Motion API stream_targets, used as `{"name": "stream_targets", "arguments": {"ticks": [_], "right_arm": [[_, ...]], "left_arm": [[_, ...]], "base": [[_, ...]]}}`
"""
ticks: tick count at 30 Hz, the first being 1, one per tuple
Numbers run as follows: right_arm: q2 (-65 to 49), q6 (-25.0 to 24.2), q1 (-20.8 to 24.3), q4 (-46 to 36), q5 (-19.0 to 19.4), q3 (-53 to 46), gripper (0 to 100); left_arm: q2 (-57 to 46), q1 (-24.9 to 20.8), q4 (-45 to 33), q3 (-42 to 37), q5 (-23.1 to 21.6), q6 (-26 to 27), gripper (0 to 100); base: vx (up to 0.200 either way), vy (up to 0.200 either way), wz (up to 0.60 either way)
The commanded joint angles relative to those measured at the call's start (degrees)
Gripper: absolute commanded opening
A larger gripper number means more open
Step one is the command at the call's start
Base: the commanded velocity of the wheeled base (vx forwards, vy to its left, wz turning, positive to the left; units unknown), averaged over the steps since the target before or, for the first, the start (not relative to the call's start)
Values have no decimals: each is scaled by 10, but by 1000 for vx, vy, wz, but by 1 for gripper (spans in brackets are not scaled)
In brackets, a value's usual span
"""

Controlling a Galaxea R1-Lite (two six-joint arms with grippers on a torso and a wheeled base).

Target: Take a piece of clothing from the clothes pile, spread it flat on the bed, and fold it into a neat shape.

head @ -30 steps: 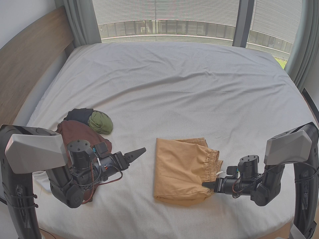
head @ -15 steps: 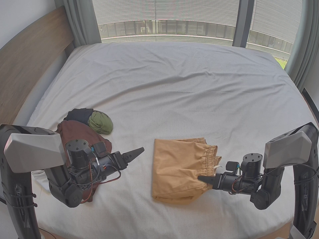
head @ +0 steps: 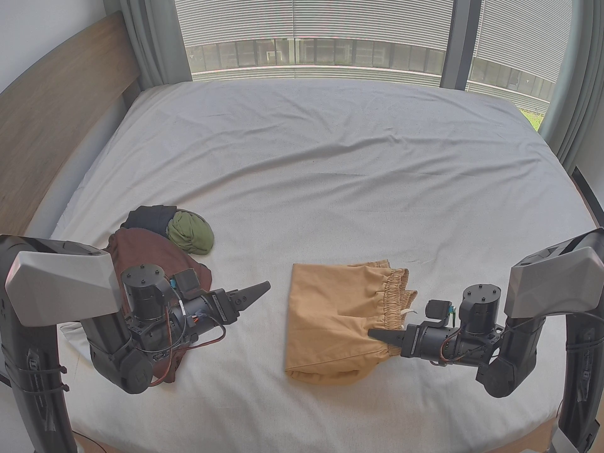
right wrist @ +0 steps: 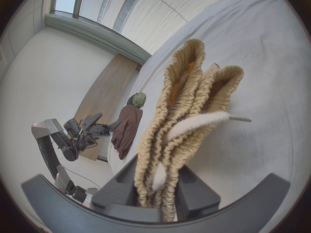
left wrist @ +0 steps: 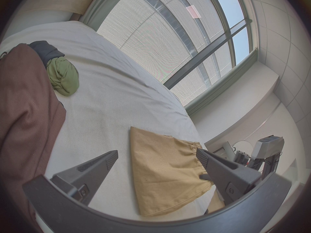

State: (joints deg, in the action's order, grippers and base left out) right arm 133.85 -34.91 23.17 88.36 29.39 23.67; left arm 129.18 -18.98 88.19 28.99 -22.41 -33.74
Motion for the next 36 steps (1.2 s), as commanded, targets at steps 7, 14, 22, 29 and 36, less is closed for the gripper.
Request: {"name": "stream_targets", "arguments": {"ticks": [7, 14, 22, 29, 36], "right_arm": [[-53, 0, 7, 1, 10, 12, 0], [-71, -1, 11, 1, 21, 20, 0], [-82, -9, 11, 1, 21, 37, 0], [-83, -23, 10, 0, 22, 71, 0], [-85, -38, 8, -2, 22, 103, 0]], "left_arm": [[5, 25, 1, -20, 0, 122, 100], [2, 36, 1, -33, 0, 187, 100], [3, 42, 2, -33, -3, 209, 100], [3, 42, 2, -33, -4, 208, 100], [5, 42, 2, -33, -5, 208, 100]], "base": [[0, 0, 0], [0, 0, 0], [0, 0, 0], [0, 0, 0], [0, 0, 0]]}}
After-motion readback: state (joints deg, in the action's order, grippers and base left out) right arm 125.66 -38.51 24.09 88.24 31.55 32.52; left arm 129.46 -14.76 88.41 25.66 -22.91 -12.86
